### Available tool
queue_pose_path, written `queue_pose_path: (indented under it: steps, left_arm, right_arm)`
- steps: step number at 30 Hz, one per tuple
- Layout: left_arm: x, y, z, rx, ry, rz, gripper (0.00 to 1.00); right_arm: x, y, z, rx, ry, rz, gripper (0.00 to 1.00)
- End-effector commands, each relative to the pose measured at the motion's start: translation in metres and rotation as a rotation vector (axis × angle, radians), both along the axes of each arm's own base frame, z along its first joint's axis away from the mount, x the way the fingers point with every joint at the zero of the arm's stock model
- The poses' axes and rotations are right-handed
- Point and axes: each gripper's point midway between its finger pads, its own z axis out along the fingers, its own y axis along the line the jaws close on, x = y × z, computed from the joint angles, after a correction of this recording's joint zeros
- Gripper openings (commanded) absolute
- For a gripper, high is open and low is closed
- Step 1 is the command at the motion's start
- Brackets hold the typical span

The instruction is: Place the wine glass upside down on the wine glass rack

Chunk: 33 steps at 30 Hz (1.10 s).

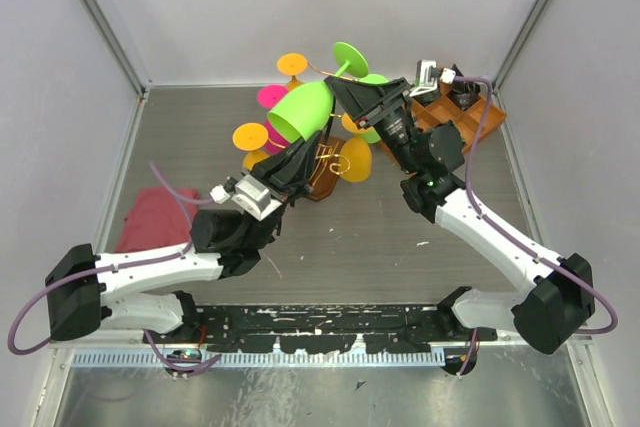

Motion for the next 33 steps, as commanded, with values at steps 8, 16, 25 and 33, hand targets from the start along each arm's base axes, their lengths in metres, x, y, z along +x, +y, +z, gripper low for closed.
queue_pose_path:
  steps: [8, 16, 25, 33]
  left_arm:
    - [-0.003, 0.006, 0.010, -0.090, -0.020, -0.028, 0.29]
    - [-0.002, 0.004, 0.011, -0.091, -0.018, -0.027, 0.33]
    - [-0.005, 0.011, -0.002, -0.060, -0.011, -0.014, 0.38]
    - [-0.009, 0.016, -0.057, 0.097, 0.051, -0.027, 0.62]
  right_arm:
    - [-0.026, -0.001, 0.029, 0.081, -0.127, 0.051, 0.43]
    - [-0.028, 0.004, 0.028, 0.073, -0.141, 0.061, 0.22]
    - [-0.029, -0.009, 0.029, 0.035, -0.159, -0.033, 0.01]
    - [-0.023, -0.034, 0.050, -0.089, -0.205, -0.250, 0.01]
